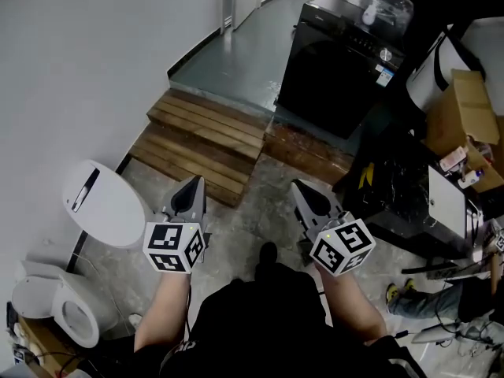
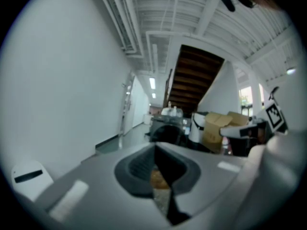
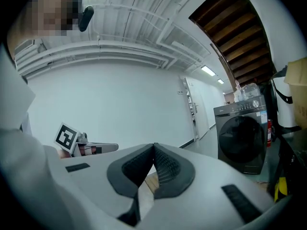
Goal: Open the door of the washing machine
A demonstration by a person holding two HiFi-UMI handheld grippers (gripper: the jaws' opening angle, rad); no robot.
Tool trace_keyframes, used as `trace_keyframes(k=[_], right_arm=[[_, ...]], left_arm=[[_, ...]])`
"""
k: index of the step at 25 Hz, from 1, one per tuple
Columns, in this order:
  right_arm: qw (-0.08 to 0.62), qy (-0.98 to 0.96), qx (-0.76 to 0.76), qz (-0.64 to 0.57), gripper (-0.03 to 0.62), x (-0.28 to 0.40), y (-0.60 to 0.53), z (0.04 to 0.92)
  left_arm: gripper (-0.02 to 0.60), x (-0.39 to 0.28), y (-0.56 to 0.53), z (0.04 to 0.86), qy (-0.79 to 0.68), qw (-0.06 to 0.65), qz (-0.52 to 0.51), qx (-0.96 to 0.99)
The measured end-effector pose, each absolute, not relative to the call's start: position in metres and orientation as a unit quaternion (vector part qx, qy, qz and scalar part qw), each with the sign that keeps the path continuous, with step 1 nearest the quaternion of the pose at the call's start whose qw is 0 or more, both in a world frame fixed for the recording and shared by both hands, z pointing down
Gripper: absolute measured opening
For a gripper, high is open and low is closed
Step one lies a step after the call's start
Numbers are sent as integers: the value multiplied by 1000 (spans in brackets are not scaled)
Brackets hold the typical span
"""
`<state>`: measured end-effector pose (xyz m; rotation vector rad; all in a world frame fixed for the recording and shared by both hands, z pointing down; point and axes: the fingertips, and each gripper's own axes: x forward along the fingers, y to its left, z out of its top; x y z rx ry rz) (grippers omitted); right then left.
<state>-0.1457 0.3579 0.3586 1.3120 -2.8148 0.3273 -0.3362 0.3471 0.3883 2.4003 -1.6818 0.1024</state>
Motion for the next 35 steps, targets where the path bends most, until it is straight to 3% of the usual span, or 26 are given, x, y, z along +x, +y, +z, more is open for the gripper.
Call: trace_keyframes(k=[10,21,35], right_arm=[[5,-913,394,104,-6,-121,218,375],[24,-915,375,146,-6,-46,36,399],[26,-904,386,181,-6,-2,-46,415]], left_arm=[[8,-289,209,403,-570,99,42,815],[8,-197,27,401,-562,99,65,819],[8,-137,-71,410,-532,111,86,835]])
